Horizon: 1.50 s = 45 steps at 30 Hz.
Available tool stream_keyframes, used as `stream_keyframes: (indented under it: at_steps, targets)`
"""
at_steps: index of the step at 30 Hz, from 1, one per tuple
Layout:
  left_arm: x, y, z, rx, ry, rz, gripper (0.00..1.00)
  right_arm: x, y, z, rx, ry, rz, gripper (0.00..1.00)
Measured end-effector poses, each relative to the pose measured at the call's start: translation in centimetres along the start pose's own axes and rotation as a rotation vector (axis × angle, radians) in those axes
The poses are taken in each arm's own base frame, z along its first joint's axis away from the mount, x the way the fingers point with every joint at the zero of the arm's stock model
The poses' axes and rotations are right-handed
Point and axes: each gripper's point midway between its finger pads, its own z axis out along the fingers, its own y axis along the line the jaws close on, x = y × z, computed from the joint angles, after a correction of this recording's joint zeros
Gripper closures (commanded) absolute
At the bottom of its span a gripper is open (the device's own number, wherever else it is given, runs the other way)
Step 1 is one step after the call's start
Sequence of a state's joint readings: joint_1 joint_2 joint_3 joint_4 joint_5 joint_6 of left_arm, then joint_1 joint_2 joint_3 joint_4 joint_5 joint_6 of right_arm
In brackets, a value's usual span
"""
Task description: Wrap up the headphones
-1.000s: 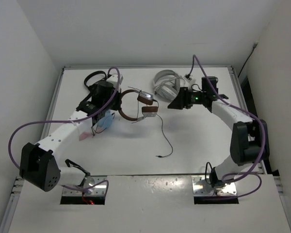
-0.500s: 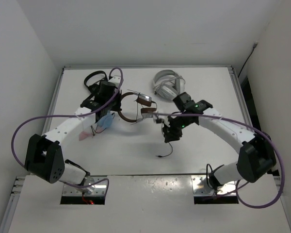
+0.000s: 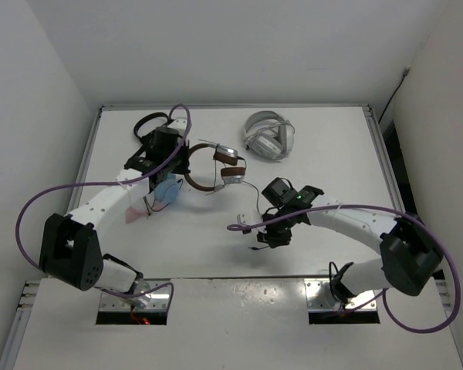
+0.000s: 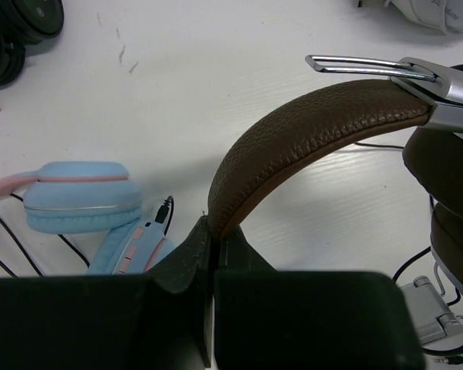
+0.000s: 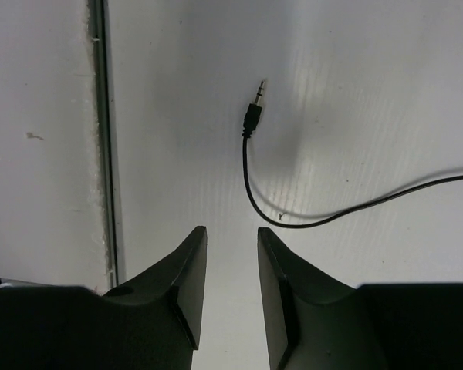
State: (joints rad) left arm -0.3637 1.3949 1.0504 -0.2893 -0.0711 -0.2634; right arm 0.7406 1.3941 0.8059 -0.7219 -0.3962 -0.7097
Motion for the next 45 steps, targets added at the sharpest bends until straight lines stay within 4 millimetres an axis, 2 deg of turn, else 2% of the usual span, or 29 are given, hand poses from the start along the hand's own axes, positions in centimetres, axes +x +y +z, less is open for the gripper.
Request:
stream_keyframes:
  at_steps: [7, 14, 24, 45]
  targets:
    - [-0.2, -0.1, 0.0, 0.011, -0.004, -0.004, 1.0, -1.3, 0.0, 1.2, 0.029, 0.027, -0.1, 0.68]
    - [-0.2, 0.3, 0.1, 0.008, -0.005, -0.012, 1.0, -0.9, 0.2, 3.6, -0.014, 0.113, -0.111, 0.68]
    - [-0.4, 0.9, 0.1, 0.001, -0.008, -0.022, 1.0, -2.1, -0.6, 4.2, 0.017, 0.13, -0.074, 0.68]
    - [-0.2, 1.4, 0.5, 0.004, 0.004, -0.035, 1.0, -1.4, -1.1, 6.7, -0.013, 0.202, -0.017, 0.74]
